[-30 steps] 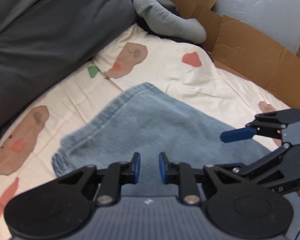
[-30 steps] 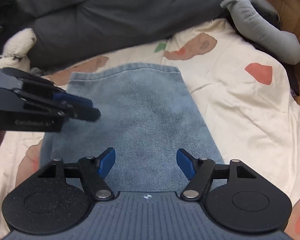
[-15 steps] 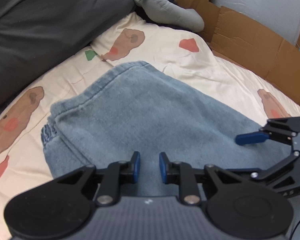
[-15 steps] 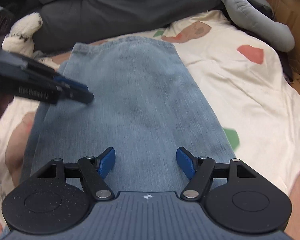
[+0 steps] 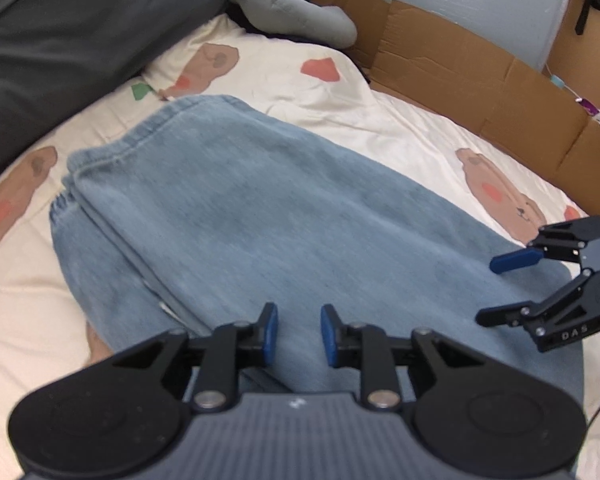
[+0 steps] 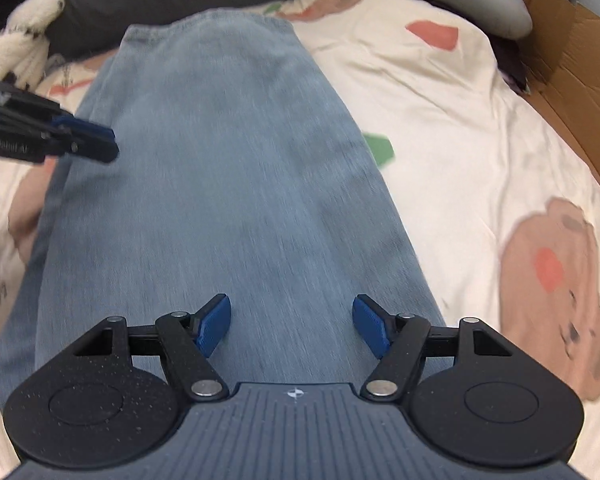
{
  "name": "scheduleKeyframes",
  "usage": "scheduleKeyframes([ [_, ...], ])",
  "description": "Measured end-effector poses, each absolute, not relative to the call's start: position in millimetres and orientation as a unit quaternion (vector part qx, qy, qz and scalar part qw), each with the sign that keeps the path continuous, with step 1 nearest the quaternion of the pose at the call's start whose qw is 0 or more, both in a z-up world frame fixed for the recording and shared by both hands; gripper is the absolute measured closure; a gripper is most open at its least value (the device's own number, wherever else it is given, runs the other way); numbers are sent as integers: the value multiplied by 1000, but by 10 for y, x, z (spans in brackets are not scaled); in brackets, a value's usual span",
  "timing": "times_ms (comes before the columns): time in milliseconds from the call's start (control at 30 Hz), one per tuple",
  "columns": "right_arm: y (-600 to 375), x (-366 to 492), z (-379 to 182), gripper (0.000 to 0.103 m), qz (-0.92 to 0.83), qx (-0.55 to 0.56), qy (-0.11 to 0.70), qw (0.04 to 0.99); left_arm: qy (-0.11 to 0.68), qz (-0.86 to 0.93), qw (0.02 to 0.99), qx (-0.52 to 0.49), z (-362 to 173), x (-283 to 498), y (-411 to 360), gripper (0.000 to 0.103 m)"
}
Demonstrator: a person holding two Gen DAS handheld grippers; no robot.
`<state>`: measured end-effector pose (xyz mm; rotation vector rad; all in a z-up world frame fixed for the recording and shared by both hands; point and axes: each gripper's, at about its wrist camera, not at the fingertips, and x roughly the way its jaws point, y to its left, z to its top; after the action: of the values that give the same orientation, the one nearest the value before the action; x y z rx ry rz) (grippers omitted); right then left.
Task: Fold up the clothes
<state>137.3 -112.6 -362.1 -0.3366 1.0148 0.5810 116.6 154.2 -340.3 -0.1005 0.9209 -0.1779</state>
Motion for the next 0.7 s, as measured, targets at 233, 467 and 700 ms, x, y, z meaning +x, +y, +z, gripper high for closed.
scheduleKeyframes([
  [233,-1426,1103,-3543,30,230,-144,483,832,449,-93,888,-45,-3449,1076,1459,78],
  [467,-1673,753,-3461,30,230,-162,467,838,455,-104,884,-40,-3377,1011,1394,78],
  [700,-1924,443,-3350,32,227,-172,448,848,456,-122,880,-48,-3291,971,1162,78],
])
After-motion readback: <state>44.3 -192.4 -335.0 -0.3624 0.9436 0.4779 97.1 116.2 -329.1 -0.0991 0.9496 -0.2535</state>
